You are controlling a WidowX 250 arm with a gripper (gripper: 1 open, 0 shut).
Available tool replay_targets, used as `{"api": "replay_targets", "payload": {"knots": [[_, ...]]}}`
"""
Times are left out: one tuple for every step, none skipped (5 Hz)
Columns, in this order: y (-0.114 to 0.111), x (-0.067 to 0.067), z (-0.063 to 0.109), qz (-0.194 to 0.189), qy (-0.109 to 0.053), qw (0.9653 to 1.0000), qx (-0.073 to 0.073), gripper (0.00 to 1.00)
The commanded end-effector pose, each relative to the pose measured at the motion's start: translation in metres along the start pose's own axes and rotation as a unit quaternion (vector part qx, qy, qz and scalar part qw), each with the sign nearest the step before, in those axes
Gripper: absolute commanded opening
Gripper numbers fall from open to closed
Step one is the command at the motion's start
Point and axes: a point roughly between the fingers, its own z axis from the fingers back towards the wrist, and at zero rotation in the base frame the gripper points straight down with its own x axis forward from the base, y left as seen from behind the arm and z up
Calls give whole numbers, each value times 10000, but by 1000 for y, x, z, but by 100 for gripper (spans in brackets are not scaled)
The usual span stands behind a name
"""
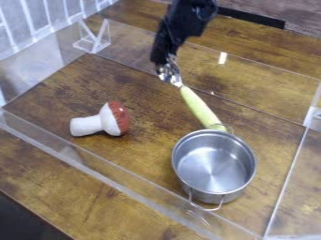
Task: Move the green spoon to the left
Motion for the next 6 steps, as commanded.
{"api": "replay_targets", "payload": {"knots": [[11,-51,41,1091,-210,9930,392,0],[14,-68,40,1881,-164,9814,357,0],[16,-81,36,2313,-173,9723,291,0],[16,-101,20,2985,-203,9541,130,0],[26,-131,7,3400,-236,9401,-46,0],[41,-152,-2,3687,-289,9290,-141,0]]}}
